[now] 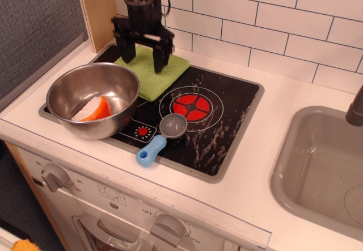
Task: Move the green cloth to the back right corner.
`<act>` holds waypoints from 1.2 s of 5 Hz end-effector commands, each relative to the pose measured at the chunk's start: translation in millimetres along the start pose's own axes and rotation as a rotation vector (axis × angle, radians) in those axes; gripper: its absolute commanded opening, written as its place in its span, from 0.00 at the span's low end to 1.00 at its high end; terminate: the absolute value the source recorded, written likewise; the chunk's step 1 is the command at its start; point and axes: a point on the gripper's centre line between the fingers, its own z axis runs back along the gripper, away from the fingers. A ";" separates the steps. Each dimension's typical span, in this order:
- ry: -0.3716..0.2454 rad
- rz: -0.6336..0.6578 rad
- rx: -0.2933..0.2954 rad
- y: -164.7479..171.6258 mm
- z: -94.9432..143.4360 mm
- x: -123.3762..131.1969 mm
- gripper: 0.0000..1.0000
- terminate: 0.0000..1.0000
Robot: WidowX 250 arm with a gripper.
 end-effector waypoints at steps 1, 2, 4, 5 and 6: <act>0.043 0.025 0.055 8.9 -20.1 -4.2 1.00 0.00; 0.022 -0.015 -0.001 -10.0 -14.8 -4.6 1.00 0.00; -0.031 -0.204 -0.048 -88.2 4.5 -10.8 1.00 0.00; -0.048 -0.255 -0.064 -122.7 13.1 -10.5 1.00 0.00; -0.048 -0.262 -0.063 -142.2 16.6 -9.4 1.00 0.00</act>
